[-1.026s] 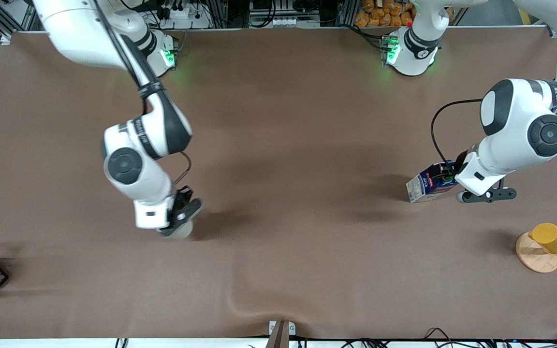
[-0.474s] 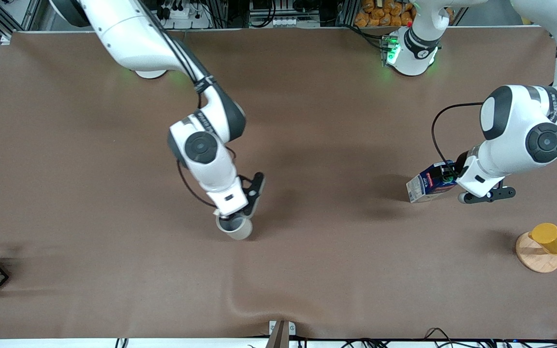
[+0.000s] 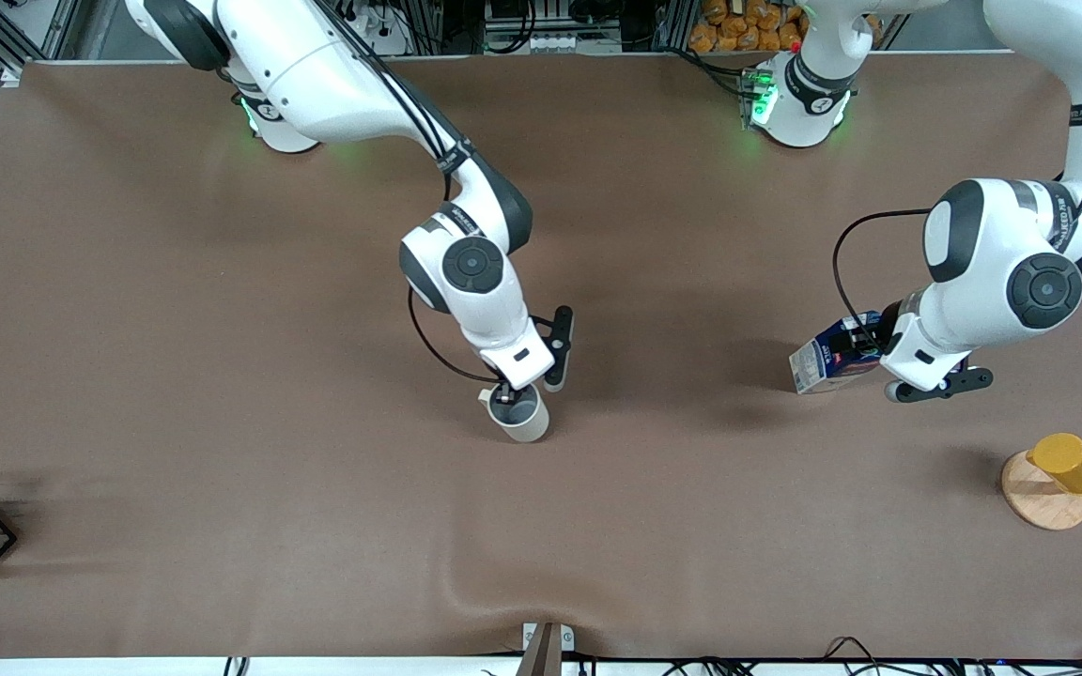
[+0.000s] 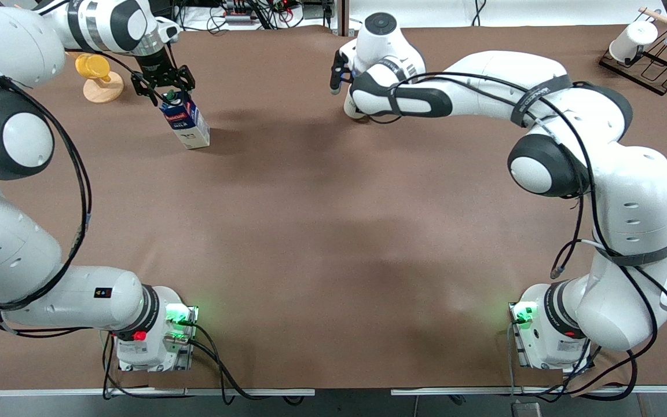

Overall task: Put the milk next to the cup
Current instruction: 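Carry the grey mug to the table center with the right gripper and release, then lift the carton toward the mug with the left gripper while the right gripper withdraws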

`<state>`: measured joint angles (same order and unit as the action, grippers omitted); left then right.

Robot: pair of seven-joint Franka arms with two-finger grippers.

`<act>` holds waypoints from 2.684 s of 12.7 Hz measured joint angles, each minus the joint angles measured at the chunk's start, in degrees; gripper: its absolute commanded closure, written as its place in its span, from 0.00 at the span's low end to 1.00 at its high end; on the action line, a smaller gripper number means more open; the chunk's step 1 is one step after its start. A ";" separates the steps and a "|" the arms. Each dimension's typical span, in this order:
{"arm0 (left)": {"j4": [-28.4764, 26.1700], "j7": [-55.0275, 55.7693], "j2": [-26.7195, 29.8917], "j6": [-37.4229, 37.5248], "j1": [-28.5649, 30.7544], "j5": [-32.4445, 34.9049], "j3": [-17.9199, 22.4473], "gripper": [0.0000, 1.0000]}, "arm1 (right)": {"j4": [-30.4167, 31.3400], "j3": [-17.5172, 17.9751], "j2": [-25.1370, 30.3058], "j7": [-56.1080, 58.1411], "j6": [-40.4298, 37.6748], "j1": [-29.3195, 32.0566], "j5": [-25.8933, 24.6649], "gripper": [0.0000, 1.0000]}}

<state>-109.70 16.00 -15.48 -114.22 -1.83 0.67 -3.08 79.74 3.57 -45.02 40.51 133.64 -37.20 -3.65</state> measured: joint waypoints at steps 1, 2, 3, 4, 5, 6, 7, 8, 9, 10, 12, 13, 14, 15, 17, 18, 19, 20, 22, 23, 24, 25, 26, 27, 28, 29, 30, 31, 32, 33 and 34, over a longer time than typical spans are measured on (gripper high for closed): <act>0.00 0.04 -0.25 -0.28 0.00 0.00 -0.01 0.31 | -0.64 0.14 -0.64 0.01 0.11 -0.98 0.00 1.00; 0.06 0.05 -0.43 -0.44 -0.01 0.00 -0.03 0.45 | -1.09 0.17 -0.92 0.01 0.11 -1.98 0.00 0.99; 0.20 0.12 -0.50 -0.51 -0.04 0.00 -0.07 0.61 | -1.36 0.18 -0.96 -0.01 0.11 -2.87 0.00 0.80; 0.44 0.20 -0.49 -0.51 -0.07 0.00 -0.12 0.66 | -1.51 0.20 -0.96 -0.23 0.10 -3.65 0.00 0.34; 0.70 0.21 -0.50 -0.51 -0.16 0.00 -0.16 0.70 | -1.53 0.21 -0.98 -0.66 0.11 -4.31 0.00 0.00; 1.00 0.21 -0.50 -0.51 -0.26 0.00 -0.20 0.72 | -1.55 0.21 -1.00 -0.82 0.22 -4.70 0.00 0.00; 1.52 0.22 -0.51 -0.41 -0.41 0.00 -0.23 0.73 | -1.61 0.21 -1.01 -0.89 0.56 -4.82 0.00 0.00; 2.16 0.22 -0.53 -0.18 -0.51 0.00 -0.27 0.73 | -1.91 0.15 -1.02 -0.92 0.70 -4.81 0.00 0.00; 3.18 0.22 -0.55 0.53 -0.62 0.00 -0.32 0.72 | -2.49 0.06 -1.01 -0.94 0.72 -4.78 0.00 0.00; 4.54 0.22 -0.56 2.08 -0.96 0.00 -0.38 0.72 | -3.19 -0.01 -0.99 -0.99 0.72 -4.72 0.02 0.00; 8.59 0.23 -0.53 6.90 -2.69 0.00 -0.54 0.71 | -4.43 -0.06 -0.63 -1.15 0.70 -4.41 0.03 0.00; 11.12 0.48 -0.50 10.24 -4.26 -0.04 -0.62 0.71 | -4.86 -0.15 -0.03 -1.24 0.46 -4.13 0.03 0.00; 13.49 2.04 -0.48 13.17 -6.40 -0.08 -0.73 0.71 | -5.23 -0.31 0.90 -1.44 -0.78 -3.57 0.04 0.00; 15.22 4.37 -0.44 14.90 -8.95 -0.12 -0.90 0.71 | -5.37 -0.48 2.10 -1.71 -3.10 -2.50 0.05 0.00; 16.37 8.14 -0.50 15.85 -15.05 -0.18 -1.19 0.70 | -5.41 -0.71 4.94 -1.81 -8.41 2.04 0.77 0.00; 16.38 9.73 -0.76 15.89 -18.09 -0.37 -1.35 0.68 | -5.33 -0.76 6.40 -1.72 -11.09 5.08 1.83 0.00; 16.46 11.01 -1.33 15.89 -20.72 -0.87 -1.58 0.68 | -4.96 -0.80 7.83 -1.58 -13.34 8.38 2.83 0.00; 16.89 12.35 -2.24 15.82 -23.19 -1.36 -1.72 0.68 | -4.23 -0.79 9.18 -1.47 -14.61 11.67 3.27 0.00; 19.40 16.37 -4.66 15.78 -27.34 -1.72 -1.82 0.68 | -1.35 -0.71 12.14 -1.22 -15.24 17.41 3.55 0.00; 20.91 19.13 -6.04 15.78 -29.34 -1.74 -1.86 0.68 | 0.43 -0.68 13.81 -1.14 -15.28 19.61 3.61 0.00; 22.50 21.76 -7.52 15.78 -31.13 -1.75 -1.87 0.68 | 2.41 -0.67 15.69 -1.13 -15.36 21.32 3.65 0.00; 24.12 24.07 -9.15 15.77 -32.69 -1.76 -1.88 0.68 | 4.64 -0.67 17.80 -1.23 -15.44 22.66 3.68 0.00; 25.66 25.90 -10.82 15.76 -34.05 -1.76 -1.89 0.68 | 6.86 -0.71 19.90 -1.43 -15.49 23.84 3.68 0.00; 27.28 27.72 -12.59 15.63 -35.29 -1.76 -1.91 0.68 | 9.17 -0.75 22.07 -1.63 -15.58 25.30 3.68 0.00; 29.05 29.47 -14.33 15.37 -36.26 -1.76 -1.91 0.68 | 11.46 -0.77 24.12 -1.67 -15.66 27.12 3.68 0.00; 30.71 30.73 -15.78 15.25 -36.82 -1.76 -1.92 0.68 | 13.49 -0.77 26.05 -1.67 -16.27 29.21 3.69 0.00; 31.98 31.55 -16.91 15.01 -36.98 -1.81 -1.91 0.68 | 14.98 -0.77 27.98 -1.66 -18.25 31.30 3.69 0.00; 32.74 31.93 -17.67 14.36 -36.95 -1.98 -1.89 0.66 | 15.79 -0.80 29.82 -1.97 -20.57 32.79 3.84 0.00; 33.11 32.24 -18.31 13.56 -36.91 -2.16 -1.87 0.64 | 16.17 -0.80 31.75 -3.52 -22.84 33.78 4.10 0.00; 33.22 32.37 -18.86 12.62 -36.90 -2.29 -1.87 0.64 | 16.30 -0.80 33.61 -6.29 -24.54 34.30 4.29 0.00; 33.26 32.39 -19.43 11.63 -36.89 -2.70 -1.87 0.64 | 16.47 -0.79 35.28 -9.92 -25.84 34.57 4.40 0.00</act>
<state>-76.44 48.39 -34.91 -102.59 -38.72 -2.04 -4.94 96.21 2.78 -9.73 30.59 107.79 -2.63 0.75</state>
